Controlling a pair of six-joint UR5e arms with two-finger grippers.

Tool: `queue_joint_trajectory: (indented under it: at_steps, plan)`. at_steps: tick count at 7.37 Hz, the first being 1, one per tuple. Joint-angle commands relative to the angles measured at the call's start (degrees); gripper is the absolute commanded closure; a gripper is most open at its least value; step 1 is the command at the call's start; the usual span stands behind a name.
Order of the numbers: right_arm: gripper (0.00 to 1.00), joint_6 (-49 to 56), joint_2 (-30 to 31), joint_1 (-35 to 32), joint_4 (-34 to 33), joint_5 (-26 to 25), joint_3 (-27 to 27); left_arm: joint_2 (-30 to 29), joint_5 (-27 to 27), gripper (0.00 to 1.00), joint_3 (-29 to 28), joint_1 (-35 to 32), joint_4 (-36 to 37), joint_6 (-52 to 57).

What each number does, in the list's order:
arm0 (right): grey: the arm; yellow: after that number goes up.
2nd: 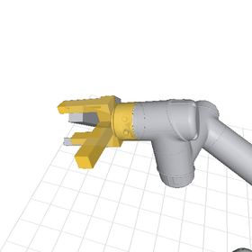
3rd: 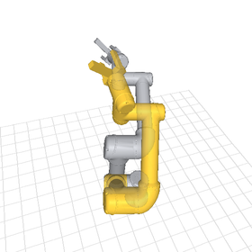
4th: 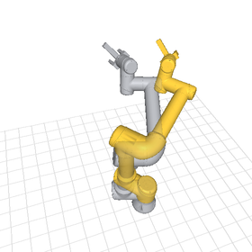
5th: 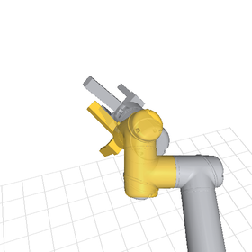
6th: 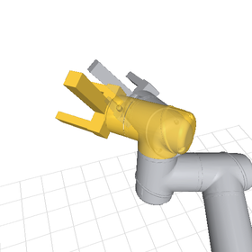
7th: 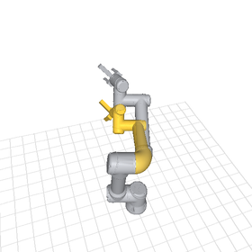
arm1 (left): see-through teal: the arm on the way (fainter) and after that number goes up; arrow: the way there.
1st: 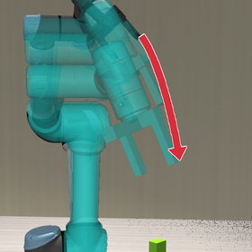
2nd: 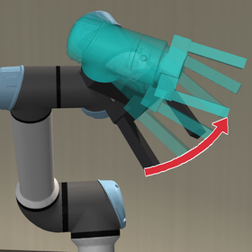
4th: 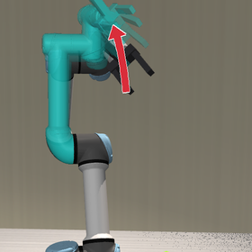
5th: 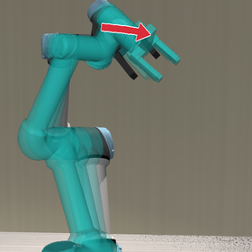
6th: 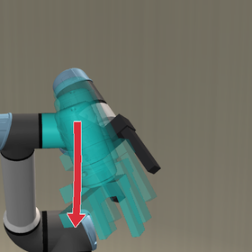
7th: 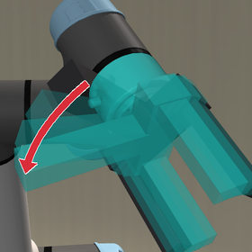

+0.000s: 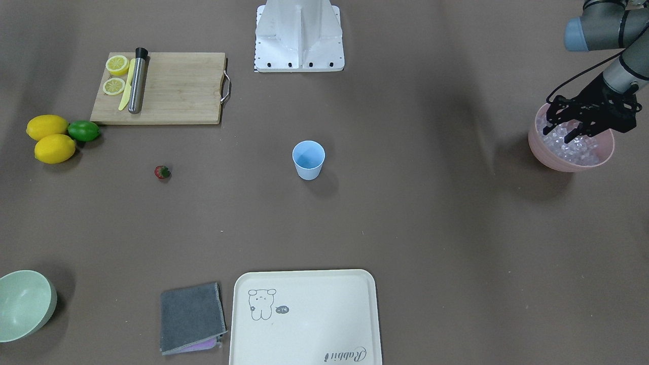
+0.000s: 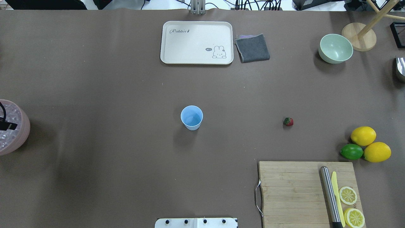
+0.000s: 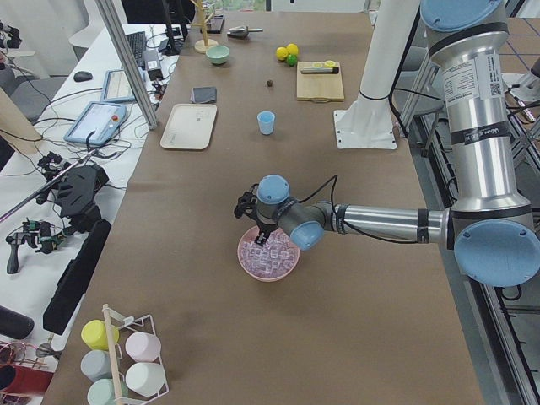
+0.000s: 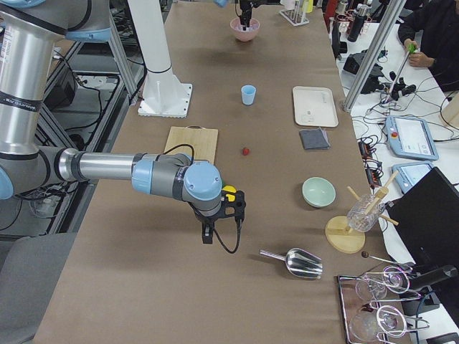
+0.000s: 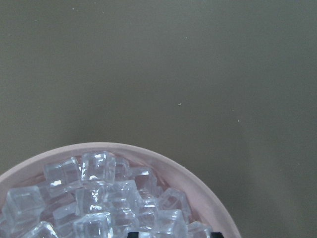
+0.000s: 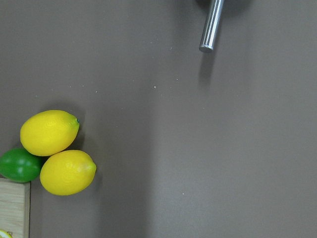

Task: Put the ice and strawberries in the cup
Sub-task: 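Lower the left gripper into the bowl and grasp an ice cube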

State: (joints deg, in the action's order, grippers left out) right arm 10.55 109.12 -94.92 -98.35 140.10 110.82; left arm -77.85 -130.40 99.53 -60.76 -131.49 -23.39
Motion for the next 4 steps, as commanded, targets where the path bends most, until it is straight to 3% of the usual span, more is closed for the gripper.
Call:
queue_joint_trajectory:
  at_steps: [1, 4]
  plan:
    - [0.0, 0.0, 0.0, 0.0, 0.0, 0.0, 0.1, 0.2, -1.2, 0.37, -0.3, 0.0, -0.3, 0.4]
    - [0.0, 0.0, 0.0, 0.0, 0.0, 0.0, 0.5, 0.7, -1.5, 0.36, -0.4, 0.5, -0.3, 0.4]
